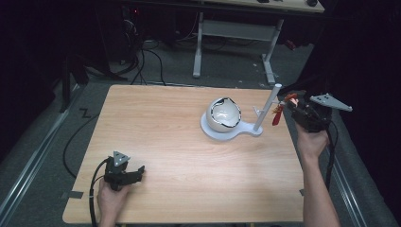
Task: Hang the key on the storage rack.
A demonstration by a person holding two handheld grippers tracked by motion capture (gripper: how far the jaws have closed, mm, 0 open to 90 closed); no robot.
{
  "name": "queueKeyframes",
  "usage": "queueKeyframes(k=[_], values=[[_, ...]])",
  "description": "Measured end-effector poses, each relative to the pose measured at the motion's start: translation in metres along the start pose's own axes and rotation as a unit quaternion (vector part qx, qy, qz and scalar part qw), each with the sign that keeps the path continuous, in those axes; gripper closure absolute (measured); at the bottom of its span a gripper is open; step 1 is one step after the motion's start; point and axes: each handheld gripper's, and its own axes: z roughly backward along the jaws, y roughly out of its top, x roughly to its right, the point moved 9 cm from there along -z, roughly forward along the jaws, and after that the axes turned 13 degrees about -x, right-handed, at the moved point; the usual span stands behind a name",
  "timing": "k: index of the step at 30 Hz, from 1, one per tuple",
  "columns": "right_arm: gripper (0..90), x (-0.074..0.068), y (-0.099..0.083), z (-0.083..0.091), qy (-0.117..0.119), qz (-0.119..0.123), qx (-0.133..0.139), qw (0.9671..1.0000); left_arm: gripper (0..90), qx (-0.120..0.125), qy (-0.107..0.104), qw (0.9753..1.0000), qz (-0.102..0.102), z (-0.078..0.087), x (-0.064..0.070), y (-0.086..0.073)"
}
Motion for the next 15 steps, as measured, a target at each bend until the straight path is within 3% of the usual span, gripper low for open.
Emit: queueKeyframes(k=[15], values=[[67.6, 0.0053, -0.0100, -0.0059, 0.006, -0.018, -0.007, 0.9998, 18.3, 0.000, 0.000, 1.0000, 0.000, 0.0000, 0.0000, 0.0000]])
